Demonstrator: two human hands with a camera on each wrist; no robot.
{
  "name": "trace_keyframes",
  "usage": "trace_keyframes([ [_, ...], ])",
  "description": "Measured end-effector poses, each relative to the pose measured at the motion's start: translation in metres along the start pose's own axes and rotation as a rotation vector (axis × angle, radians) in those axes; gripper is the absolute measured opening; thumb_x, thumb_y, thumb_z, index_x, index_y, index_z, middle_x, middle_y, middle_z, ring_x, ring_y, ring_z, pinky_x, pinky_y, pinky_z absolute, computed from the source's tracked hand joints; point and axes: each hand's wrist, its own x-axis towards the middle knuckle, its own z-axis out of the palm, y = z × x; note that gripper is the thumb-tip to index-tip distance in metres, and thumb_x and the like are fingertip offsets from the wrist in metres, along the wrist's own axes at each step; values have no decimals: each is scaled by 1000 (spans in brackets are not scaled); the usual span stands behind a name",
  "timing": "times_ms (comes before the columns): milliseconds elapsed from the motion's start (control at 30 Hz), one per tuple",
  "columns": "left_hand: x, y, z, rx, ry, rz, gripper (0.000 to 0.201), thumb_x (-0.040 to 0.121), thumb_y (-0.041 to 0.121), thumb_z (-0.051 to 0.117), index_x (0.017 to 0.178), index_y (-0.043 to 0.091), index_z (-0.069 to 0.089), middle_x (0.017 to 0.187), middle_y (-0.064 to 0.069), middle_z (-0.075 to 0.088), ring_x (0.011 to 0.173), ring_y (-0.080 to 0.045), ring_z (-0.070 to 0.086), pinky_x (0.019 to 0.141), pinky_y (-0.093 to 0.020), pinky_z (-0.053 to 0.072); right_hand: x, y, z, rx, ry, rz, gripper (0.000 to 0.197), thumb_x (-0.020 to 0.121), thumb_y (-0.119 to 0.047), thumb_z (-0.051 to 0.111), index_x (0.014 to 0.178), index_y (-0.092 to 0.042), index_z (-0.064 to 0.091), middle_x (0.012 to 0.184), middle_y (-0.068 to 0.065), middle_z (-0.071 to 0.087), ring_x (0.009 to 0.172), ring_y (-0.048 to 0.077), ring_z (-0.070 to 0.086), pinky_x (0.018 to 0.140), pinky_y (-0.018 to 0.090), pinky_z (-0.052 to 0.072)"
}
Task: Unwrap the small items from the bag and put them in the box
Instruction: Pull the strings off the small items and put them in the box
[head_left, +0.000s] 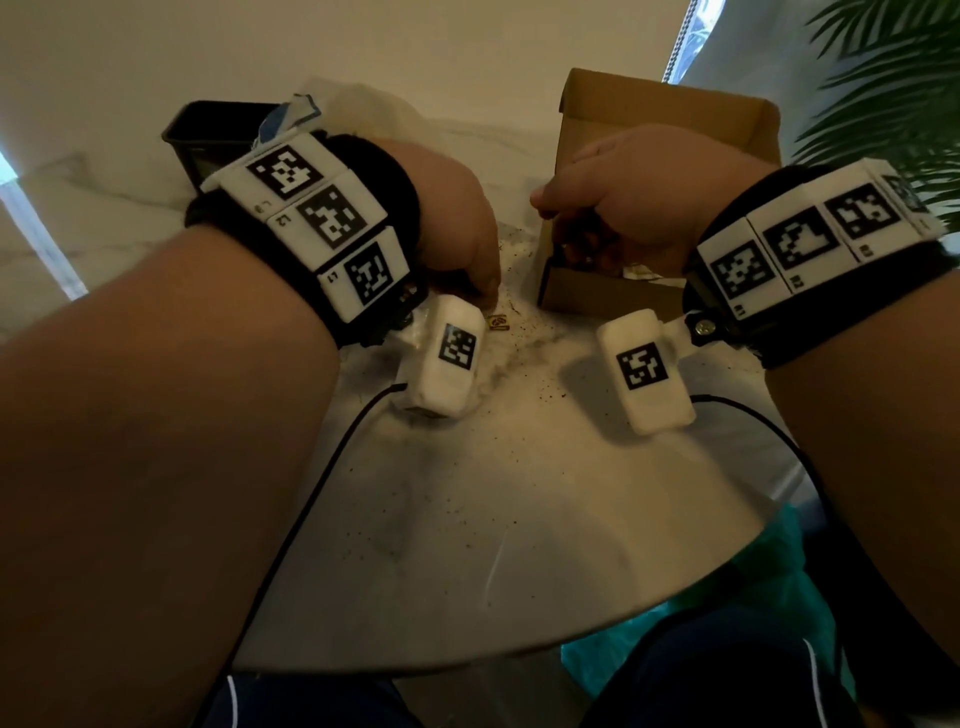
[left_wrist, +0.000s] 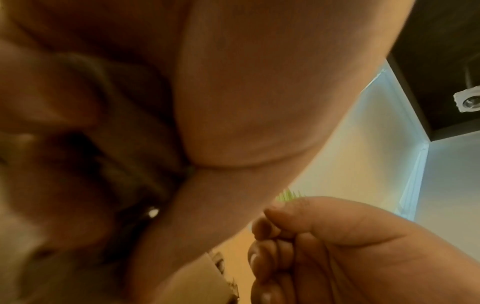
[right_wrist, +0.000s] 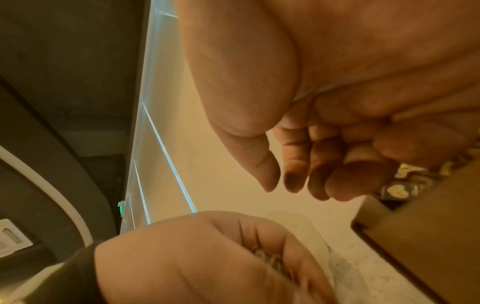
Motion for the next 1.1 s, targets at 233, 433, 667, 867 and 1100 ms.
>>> trace_keyframes([
  [233,2,-5,-2,-778,163,17,18,95,21,65,107,13,75,98,-11,75,68,-14,59,57,-26,44,7,0,-3,344,129,-5,24,95,-30,64,110,-12,67,95,5,70,85,24,67,98,46,53],
  [433,3,-5,-5,-1176,246,86,25,97,17,60,117,9,72,92,-8,64,56,-10,52,46,-19,34,9,6,9,784,111,-95,26,96,-30,59,115,-13,66,108,8,71,87,21,69,67,32,51],
  [667,3,-4,-5,-1292,236,114,23,97,22,63,116,12,72,95,-4,67,59,-9,53,48,-17,36,5,23,25,935,68,-297,28,92,-15,64,119,-11,64,101,7,74,87,21,71,65,30,51],
  [867,4,-1,-2,-1306,232,109,21,96,25,67,112,13,71,87,-1,68,56,-8,53,45,-18,35,7,28,27,945,131,-295,24,96,-5,54,119,-4,63,83,6,73,66,13,66,57,28,47],
  [1100,11,-6,-8,-1561,475,33,12,92,24,69,85,16,63,74,3,60,58,-10,52,48,-22,37,10,37,20,1219,198,-243,35,92,-1,46,126,5,53,84,9,72,69,17,70,53,25,51],
])
